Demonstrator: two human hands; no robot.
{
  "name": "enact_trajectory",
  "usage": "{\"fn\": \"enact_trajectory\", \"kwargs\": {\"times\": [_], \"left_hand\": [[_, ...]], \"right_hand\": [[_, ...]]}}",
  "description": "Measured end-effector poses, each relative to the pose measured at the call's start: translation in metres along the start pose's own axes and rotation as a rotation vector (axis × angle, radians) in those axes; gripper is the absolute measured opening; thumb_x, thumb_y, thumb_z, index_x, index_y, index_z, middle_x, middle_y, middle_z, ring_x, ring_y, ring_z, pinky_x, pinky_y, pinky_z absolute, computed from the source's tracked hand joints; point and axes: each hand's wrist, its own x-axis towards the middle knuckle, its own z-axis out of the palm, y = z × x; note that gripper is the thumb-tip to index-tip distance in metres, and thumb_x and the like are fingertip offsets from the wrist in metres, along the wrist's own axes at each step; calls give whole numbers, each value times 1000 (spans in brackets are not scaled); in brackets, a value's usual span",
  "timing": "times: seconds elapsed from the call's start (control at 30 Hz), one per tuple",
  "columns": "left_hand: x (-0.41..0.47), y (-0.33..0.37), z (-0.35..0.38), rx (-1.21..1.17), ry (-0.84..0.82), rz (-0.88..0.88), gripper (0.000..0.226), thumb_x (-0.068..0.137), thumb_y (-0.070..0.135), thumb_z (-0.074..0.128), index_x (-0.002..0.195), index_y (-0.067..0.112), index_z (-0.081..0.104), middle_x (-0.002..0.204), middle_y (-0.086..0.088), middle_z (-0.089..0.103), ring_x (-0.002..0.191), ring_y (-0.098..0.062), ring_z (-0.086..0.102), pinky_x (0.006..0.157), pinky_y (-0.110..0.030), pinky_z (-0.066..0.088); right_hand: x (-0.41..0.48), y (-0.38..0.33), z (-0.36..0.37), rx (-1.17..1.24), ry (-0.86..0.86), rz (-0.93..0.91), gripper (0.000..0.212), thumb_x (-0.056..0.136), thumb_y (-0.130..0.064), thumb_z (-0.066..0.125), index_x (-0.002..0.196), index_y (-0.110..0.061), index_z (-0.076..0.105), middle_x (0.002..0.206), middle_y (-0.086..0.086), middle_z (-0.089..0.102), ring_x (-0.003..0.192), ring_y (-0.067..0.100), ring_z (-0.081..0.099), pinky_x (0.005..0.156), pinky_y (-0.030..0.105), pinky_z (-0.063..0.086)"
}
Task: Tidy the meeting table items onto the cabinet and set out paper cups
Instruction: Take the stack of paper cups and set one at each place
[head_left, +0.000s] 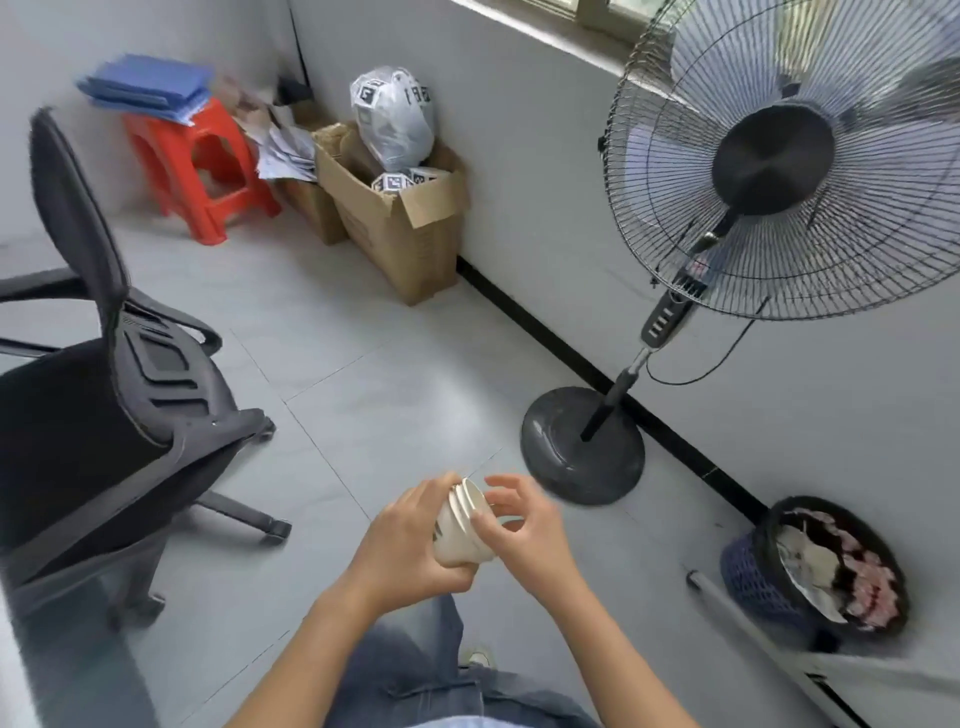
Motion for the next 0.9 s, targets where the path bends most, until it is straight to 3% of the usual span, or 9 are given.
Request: {"fn": "enact_trajectory", "kwargs": {"times": [0.27,0.37,0.47,0.63,0.7,0.8,0.9], "left_hand": [[88,-46,-50,-37,49,-142,78,50,50,55,123,31,34,93,30,39,90,-9,48,73,-15,36],[139,-68,-84,-24,42,-113,81,50,54,50,125,29,34,94,22,42,88,-7,47,68,-8,33],[182,-91,-128,-15,87,-110,79,50,55,48,123,29,35,96,22,43,87,-5,45,67,-4,31],[227,-142,-186,-10,199,-164,74,56,49,57,123,32,34,101,24,42,95,-2,42,75,-10,31],[237,-157,-199,-10,229,-197,72,59,44,62,123,31,34,104,24,42,99,-2,44,80,-15,32],[252,-174,-213,-22,258,-234,71,63,41,66,125,30,33,107,24,42,98,1,41,78,-8,30],[276,-191,-231,-20,282,-280,74,59,48,59,126,28,34,111,19,47,104,-5,45,81,-11,33]], "right_hand": [[120,-36,23,-68,-116,1,28,63,-38,59,88,-42,47,90,-14,61,87,6,60,74,19,48],[177,-60,35,-46,-110,1,28,70,-33,63,95,-33,51,97,-1,64,88,10,61,70,18,48],[234,-92,56,-46,-112,-23,29,74,-29,66,100,-24,54,97,0,65,89,6,61,66,15,49],[313,-137,106,-83,-169,-89,25,79,-19,66,101,-22,54,96,-1,64,89,6,60,66,12,50],[334,-146,119,-92,-206,-92,26,80,-16,65,102,-22,54,96,-2,63,90,6,60,68,14,51],[364,-157,133,-98,-252,-88,26,79,-15,65,98,-28,54,97,-3,64,91,8,62,73,23,53],[404,-166,150,-113,-314,-100,25,73,-25,67,91,-36,53,97,-2,66,93,10,62,79,28,53]]}}
